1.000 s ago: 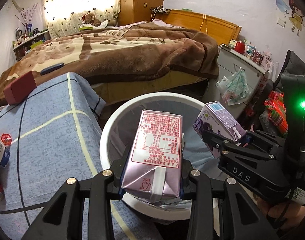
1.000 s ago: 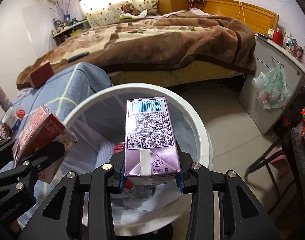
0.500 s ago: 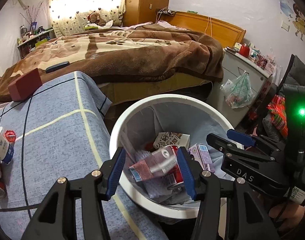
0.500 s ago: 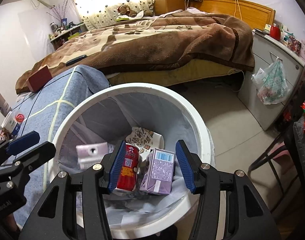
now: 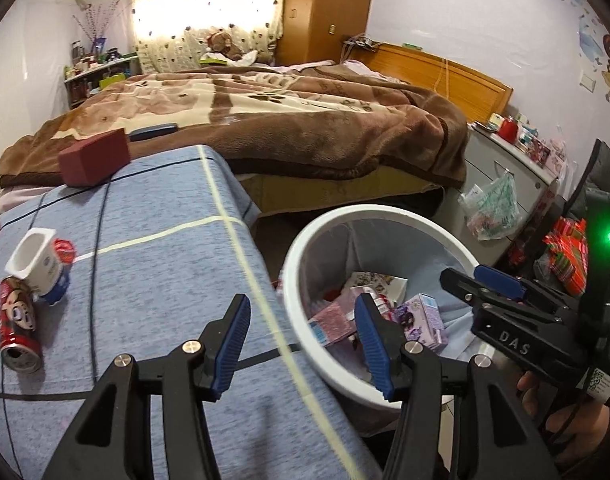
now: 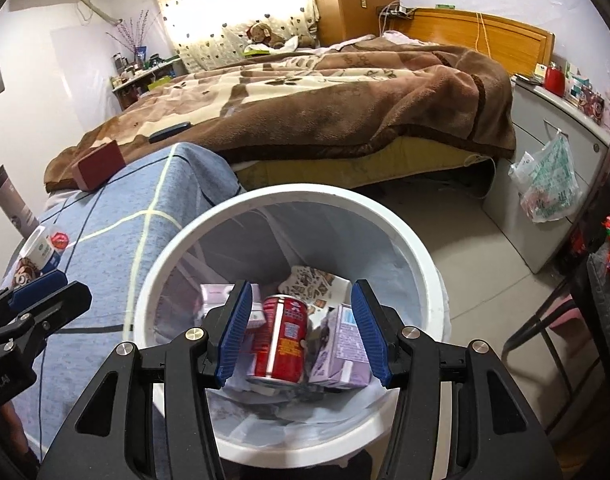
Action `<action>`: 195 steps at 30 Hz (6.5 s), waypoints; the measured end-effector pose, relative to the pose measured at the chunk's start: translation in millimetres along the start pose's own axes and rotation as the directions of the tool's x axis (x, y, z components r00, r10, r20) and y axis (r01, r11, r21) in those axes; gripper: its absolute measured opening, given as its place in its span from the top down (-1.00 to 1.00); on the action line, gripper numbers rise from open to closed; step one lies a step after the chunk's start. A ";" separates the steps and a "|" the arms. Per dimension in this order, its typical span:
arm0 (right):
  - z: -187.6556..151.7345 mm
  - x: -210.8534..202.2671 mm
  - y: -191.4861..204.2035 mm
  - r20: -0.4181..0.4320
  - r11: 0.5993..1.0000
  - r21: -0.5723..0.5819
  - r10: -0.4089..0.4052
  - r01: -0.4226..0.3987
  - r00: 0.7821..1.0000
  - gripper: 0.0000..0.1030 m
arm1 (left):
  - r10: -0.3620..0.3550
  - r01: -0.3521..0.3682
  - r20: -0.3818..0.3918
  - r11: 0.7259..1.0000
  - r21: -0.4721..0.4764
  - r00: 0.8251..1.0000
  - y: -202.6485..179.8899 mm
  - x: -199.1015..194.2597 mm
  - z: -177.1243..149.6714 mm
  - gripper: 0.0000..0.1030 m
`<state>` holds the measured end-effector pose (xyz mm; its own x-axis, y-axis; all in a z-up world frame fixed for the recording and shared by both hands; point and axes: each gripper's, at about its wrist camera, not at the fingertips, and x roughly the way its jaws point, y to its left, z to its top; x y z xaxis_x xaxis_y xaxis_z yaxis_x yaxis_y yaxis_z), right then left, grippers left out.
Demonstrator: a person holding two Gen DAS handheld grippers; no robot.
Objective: Collect trash
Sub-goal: 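Move both open tools back toward the red can and yogurt cup, then grasp the red Drink Milk can with the right tool while the left tool grasps the white foam net, then lift and carry the can over the bin with the right tool while the left tool carries the foam net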
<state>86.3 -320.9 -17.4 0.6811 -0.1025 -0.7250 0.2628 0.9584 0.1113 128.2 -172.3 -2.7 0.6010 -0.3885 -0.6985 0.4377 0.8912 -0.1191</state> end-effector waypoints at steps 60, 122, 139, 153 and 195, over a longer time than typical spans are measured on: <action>-23.9 -5.0 271.5 -0.107 0.858 -0.326 0.383 -0.396 0.918 -0.03 | 0.374 -0.350 -0.001 0.867 -0.355 0.927 308.0 -122.6 -71.1 -0.17; -33.0 37.7 329.2 -0.136 0.857 -0.396 0.301 -0.330 0.944 -0.05 | 0.294 -0.319 -0.135 0.920 -0.227 0.946 351.3 -45.6 -56.5 0.41; -32.2 42.1 341.9 -0.175 0.837 -0.451 0.257 -0.310 0.950 -0.06 | 0.287 -0.315 -0.143 0.915 -0.254 0.947 349.8 -47.4 -62.9 0.41; -33.2 46.2 344.9 -0.201 0.843 -0.441 0.243 -0.309 0.949 -0.06 | 0.284 -0.314 -0.147 0.914 -0.258 0.947 345.2 -47.3 -62.4 0.41; -26.0 -10.2 265.9 -0.080 0.866 -0.335 0.367 -0.372 0.927 -0.05 | 0.290 -0.284 -0.006 0.933 -0.221 0.957 245.3 -106.9 -52.9 0.41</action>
<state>131.5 -58.1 2.0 0.6728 0.2780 -0.6856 -0.2544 0.9571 0.1384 135.9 100.3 5.4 0.6981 -0.1122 -0.7071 0.0901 0.9936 -0.0687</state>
